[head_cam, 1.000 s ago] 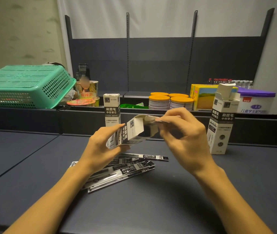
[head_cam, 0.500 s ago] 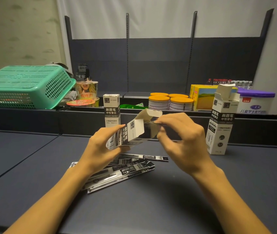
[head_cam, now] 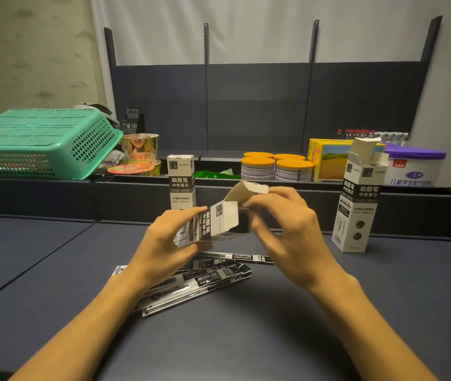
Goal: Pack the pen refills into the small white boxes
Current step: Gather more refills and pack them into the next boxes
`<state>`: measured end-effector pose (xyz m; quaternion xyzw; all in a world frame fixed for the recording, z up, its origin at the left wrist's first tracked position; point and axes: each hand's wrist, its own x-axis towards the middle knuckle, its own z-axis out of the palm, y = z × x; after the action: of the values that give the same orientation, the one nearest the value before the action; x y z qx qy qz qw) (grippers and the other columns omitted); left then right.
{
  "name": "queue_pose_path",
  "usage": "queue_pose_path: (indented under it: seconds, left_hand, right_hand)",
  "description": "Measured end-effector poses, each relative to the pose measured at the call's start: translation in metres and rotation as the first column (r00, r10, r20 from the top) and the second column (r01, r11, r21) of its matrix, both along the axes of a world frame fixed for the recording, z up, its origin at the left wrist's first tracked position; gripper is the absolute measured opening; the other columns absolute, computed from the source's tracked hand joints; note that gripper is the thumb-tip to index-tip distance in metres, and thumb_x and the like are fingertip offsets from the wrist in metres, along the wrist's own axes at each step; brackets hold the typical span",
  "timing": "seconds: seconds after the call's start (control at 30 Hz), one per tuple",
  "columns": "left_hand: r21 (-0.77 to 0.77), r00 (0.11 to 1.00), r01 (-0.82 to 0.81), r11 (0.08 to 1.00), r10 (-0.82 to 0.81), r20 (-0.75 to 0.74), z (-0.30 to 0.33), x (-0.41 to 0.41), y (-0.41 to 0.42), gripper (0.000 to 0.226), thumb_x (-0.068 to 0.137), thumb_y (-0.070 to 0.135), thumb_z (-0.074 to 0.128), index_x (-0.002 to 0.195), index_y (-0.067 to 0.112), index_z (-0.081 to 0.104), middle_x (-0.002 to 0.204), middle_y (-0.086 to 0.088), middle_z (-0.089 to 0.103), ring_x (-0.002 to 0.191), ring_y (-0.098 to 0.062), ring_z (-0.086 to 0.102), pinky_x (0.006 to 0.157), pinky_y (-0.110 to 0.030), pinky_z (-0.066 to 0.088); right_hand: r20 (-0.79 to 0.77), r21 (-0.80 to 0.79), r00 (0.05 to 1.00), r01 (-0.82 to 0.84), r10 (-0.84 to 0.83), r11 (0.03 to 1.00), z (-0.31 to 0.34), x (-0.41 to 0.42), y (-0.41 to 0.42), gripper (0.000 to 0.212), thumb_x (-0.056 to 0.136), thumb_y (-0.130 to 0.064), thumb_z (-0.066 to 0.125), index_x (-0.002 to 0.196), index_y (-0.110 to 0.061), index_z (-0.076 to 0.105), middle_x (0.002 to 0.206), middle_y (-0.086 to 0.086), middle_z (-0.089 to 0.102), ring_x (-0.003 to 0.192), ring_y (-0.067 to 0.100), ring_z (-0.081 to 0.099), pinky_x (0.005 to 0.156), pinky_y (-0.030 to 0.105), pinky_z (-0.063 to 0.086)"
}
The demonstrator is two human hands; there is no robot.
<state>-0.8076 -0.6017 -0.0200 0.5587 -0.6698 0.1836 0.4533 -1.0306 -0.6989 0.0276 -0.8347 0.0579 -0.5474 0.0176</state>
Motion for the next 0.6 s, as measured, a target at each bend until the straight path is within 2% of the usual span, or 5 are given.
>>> queue_pose_path:
  seconds: [0.13, 0.27, 0.33, 0.47, 0.6]
  left_hand:
    - [0.016, 0.999, 0.003, 1.000, -0.004, 0.052, -0.0010, -0.0009, -0.0017, 0.067, 0.075, 0.041, 0.072, 0.135, 0.032, 0.043, 0.126, 0.013, 0.053, 0.114, -0.010, 0.053, 0.089, -0.044, 0.053]
    - [0.022, 0.998, -0.004, 1.000, 0.003, 0.063, -0.0021, 0.0009, -0.0038, 0.070, 0.074, 0.032, 0.074, 0.136, 0.032, 0.043, 0.127, 0.012, 0.054, 0.115, -0.012, 0.053, 0.088, -0.045, 0.052]
    - [0.013, 0.999, -0.003, 1.000, 0.002, 0.055, -0.0022, 0.0010, -0.0028, 0.070, 0.074, 0.029, 0.074, 0.136, 0.032, 0.042, 0.127, 0.011, 0.054, 0.114, -0.013, 0.053, 0.088, -0.046, 0.052]
    - [0.000, 0.999, 0.000, 1.000, 0.000, 0.034, -0.0007, -0.0012, -0.0012, 0.069, 0.074, 0.027, 0.072, 0.135, 0.032, 0.041, 0.126, 0.012, 0.052, 0.113, -0.011, 0.052, 0.089, -0.045, 0.052]
    - [0.014, 0.998, 0.003, 1.000, -0.004, 0.058, -0.0017, 0.0004, -0.0023, 0.069, 0.075, 0.027, 0.073, 0.136, 0.031, 0.042, 0.127, 0.012, 0.054, 0.115, -0.010, 0.052, 0.089, -0.045, 0.052]
  right_hand:
    - [-0.052, -0.031, 0.998, 0.028, -0.030, 0.999, -0.0046, 0.0020, -0.0047, 0.025, 0.088, -0.022, 0.052, 0.099, -0.011, 0.072, 0.097, 0.001, 0.072, 0.094, 0.026, 0.057, 0.070, 0.046, 0.052]
    - [-0.113, 0.004, 0.993, 0.016, -0.015, 1.000, -0.0071, 0.0036, -0.0032, 0.028, 0.088, -0.023, 0.053, 0.108, -0.016, 0.072, 0.102, -0.002, 0.073, 0.092, 0.025, 0.056, 0.075, 0.044, 0.050]
    - [-0.093, 0.033, 0.996, 0.022, -0.019, 0.999, -0.0066, 0.0038, -0.0011, 0.025, 0.087, -0.018, 0.058, 0.109, -0.016, 0.070, 0.101, -0.002, 0.071, 0.094, 0.022, 0.056, 0.078, 0.039, 0.049]
    - [-0.023, 0.021, 0.999, 0.038, -0.037, 0.999, -0.0045, 0.0028, 0.0004, 0.016, 0.082, -0.011, 0.062, 0.097, -0.011, 0.069, 0.095, 0.003, 0.069, 0.092, 0.020, 0.057, 0.075, 0.035, 0.049]
    - [-0.090, -0.015, 0.994, 0.057, -0.058, 0.998, -0.0075, 0.0044, -0.0034, 0.020, 0.084, -0.010, 0.060, 0.100, -0.010, 0.071, 0.100, 0.003, 0.072, 0.091, 0.025, 0.059, 0.075, 0.038, 0.049]
